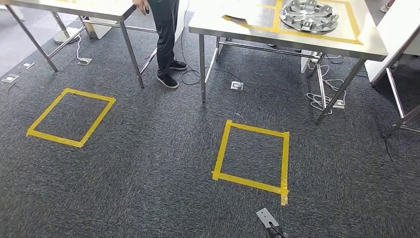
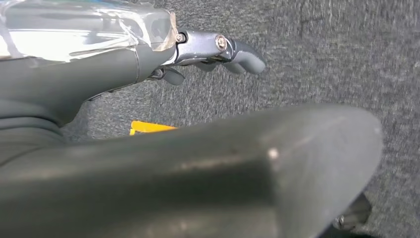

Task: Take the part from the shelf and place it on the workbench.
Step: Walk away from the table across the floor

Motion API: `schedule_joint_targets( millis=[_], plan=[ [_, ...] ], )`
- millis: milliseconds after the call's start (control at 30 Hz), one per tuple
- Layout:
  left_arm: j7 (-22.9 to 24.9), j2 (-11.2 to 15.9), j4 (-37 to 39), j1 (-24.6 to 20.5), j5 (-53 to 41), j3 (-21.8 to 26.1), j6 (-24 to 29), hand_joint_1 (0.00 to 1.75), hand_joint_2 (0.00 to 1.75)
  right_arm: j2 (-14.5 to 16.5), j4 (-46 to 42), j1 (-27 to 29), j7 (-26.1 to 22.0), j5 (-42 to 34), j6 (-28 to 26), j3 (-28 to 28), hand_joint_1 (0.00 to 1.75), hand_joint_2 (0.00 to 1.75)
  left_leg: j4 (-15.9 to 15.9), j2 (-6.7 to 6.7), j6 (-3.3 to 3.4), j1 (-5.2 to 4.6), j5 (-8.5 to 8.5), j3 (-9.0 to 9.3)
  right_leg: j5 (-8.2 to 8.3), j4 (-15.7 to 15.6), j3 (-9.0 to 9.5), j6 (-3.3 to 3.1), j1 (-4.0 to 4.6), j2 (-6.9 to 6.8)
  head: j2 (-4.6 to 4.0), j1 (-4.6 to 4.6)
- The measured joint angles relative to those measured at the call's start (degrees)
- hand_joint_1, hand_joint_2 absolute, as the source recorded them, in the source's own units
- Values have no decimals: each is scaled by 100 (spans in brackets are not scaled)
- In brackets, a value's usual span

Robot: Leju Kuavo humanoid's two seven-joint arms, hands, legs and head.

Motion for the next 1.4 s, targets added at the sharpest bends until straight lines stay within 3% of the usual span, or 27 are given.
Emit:
schedule_joint_targets(
  millis=[67,133,200,267,300,333,400,433,500,533,567,633,700,767,800,833,867,933,1000,1100,1167,1233,1300,1333,1400],
  plan=[
    [-3,6,4,4,0,-1,3,0,0,5,-1,-3,1,2,0,3,0,0,-51,-129,44,-1,20,0,-21,-21,20,53,6,-98,0,-1],
    [-4,4,8,13,-1,-2,3,0,0,5,-2,-2,2,4,-1,6,0,0,-150,-268,99,40,86,37,-135,146,-46,65,-7,80,0,2],
    [-7,-4,8,1,-1,-4,4,0,0,-7,-2,10,3,5,-2,10,0,0,-200,-414,129,58,126,55,-434,794,-356,22,-30,391,0,7],
    [-7,-14,9,-6,-1,-7,3,0,0,-14,-1,27,7,4,-2,17,0,0,-198,-573,133,56,129,48,-699,1569,-761,16,-39,495,0,6],
    [-7,-19,10,0,-1,-8,2,0,0,-16,0,34,10,3,-2,21,0,0,-196,-656,132,56,128,53,-703,1711,-857,56,-46,505,0,5],
    [-7,-21,10,6,0,-9,2,0,0,-18,0,36,14,2,-2,25,0,0,-193,-737,128,60,126,62,-607,1610,-838,120,-56,514,0,5],
    [-7,-22,10,11,0,-10,2,0,0,-24,0,31,17,3,-2,30,0,0,-168,-890,94,72,112,74,-224,822,-518,259,-98,638,0,7],
    [-7,-22,11,10,0,-10,-3,0,0,-26,0,29,17,6,-2,31,0,0,-134,-956,62,68,95,66,-58,441,-362,276,-109,733,0,6],
    [-8,-22,16,19,11,-11,-13,0,0,-25,0,12,22,28,-2,38,0,0,-79,-1055,-3,59,70,30,93,81,-218,204,-103,846,0,5],
    [-9,-23,22,32,25,-12,-18,0,0,-24,0,-1,28,44,-2,44,0,0,-64,-1095,-31,58,68,14,104,77,-210,141,-81,808,0,3],
    [-10,-23,30,48,39,-13,-18,0,0,-22,-1,-17,34,62,-1,52,0,0,-58,-1105,-54,68,66,0,113,75,-198,94,-85,758,0,4],
    [-19,-32,42,69,60,-14,-17,0,0,-28,-1,-36,41,85,0,66,0,0,106,-899,-111,73,-45,-83,128,60,-169,22,-93,663,0,1],
    [-29,-42,48,58,63,-16,-16,0,0,-39,-1,-34,42,97,1,77,0,0,734,-592,-166,85,-389,-387,117,52,-154,-47,-77,540,0,-1],
    [-36,-49,50,51,64,-16,-16,0,0,-42,0,-29,42,99,2,83,0,0,1522,-491,-196,113,-701,-789,96,53,-146,-89,-43,404,0,-2],
    [-37,-54,51,57,64,-16,-16,0,0,-42,0,-33,42,100,2,85,0,0,1688,-479,-197,119,-711,-882,87,53,-140,-97,-31,340,0,-2],
    [-38,-57,53,63,65,-16,-16,0,0,-42,0,-39,42,100,3,87,0,0,1612,-465,-186,119,-609,-851,76,53,-128,-102,-20,280,0,-3],
    [-38,-57,55,66,66,-16,-16,0,0,-42,0,-45,42,100,3,89,0,0,1309,-434,-158,111,-427,-699,62,51,-111,-102,-9,223,0,-2],
    [-39,-52,56,56,66,-16,-16,0,0,-37,0,-56,42,102,3,93,0,0,470,-229,-53,57,-87,-254,32,47,-76,-89,23,122,0,-2],
    [-43,-46,57,39,66,-16,-15,0,0,-30,0,-64,42,105,3,103,0,0,49,-94,30,-3,7,-42,8,34,-56,-58,49,25,0,-1],
    [-46,-43,67,57,67,-16,-13,0,0,-22,-1,-85,42,107,3,124,0,0,-74,-240,81,-4,42,-5,-21,1,-12,4,64,-72,0,0],
    [-48,-50,73,55,68,-16,-12,0,0,-30,-1,-89,42,108,3,131,0,0,-213,-366,127,41,122,71,-193,298,-130,3,50,150,0,3],
    [-49,-62,74,34,68,-16,-13,0,0,-44,0,-77,42,108,3,135,0,0,-264,-503,151,69,160,95,-510,1050,-495,-29,10,431,0,5],
    [-49,-72,74,37,68,-16,-14,0,0,-51,0,-62,43,105,3,139,0,0,-259,-657,144,73,157,94,-663,1619,-812,24,-30,505,0,5],
    [-49,-76,75,44,68,-16,-14,0,0,-54,0,-57,44,104,3,140,0,0,-251,-736,131,81,152,96,-600,1594,-829,94,-55,514,0,5],
    [-49,-80,78,53,68,-16,-15,0,0,-63,0,-57,44,105,3,141,0,0,-206,-888,75,104,125,98,-246,905,-548,273,-127,592,0,5]
  ],
)
